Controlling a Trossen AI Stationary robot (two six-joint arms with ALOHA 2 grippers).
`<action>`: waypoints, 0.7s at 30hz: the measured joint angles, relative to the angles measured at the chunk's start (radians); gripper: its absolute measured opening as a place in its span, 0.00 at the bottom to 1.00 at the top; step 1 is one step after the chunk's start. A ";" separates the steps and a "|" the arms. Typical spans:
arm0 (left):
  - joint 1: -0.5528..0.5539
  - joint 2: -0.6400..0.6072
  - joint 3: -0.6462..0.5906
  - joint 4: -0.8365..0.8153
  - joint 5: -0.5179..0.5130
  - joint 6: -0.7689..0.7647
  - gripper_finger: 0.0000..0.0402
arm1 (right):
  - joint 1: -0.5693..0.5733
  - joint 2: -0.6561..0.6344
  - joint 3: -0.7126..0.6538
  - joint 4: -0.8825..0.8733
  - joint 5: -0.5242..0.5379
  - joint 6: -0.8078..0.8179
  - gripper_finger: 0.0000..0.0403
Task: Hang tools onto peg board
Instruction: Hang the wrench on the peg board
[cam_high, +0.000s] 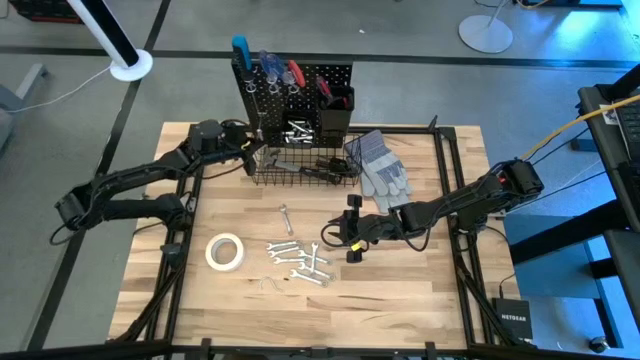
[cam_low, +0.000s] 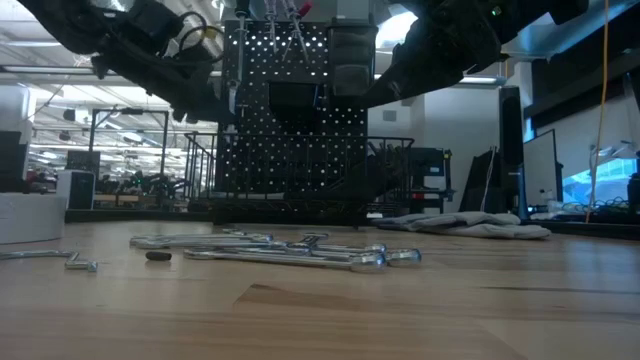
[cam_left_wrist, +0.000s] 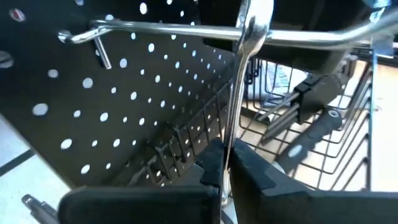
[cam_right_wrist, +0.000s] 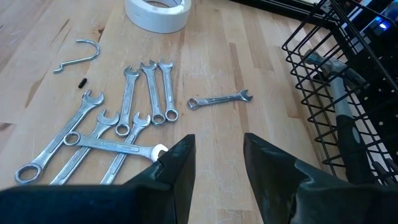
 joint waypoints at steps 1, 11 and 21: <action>0.000 0.018 0.000 0.018 0.000 0.004 0.02 | 0.000 0.000 0.000 0.000 0.000 0.000 0.35; 0.005 0.153 0.001 0.145 -0.095 0.022 0.02 | 0.000 0.000 0.000 -0.004 0.000 0.000 0.35; 0.045 0.156 0.000 0.206 -0.120 0.021 0.03 | 0.000 0.000 0.000 -0.003 0.000 0.000 0.35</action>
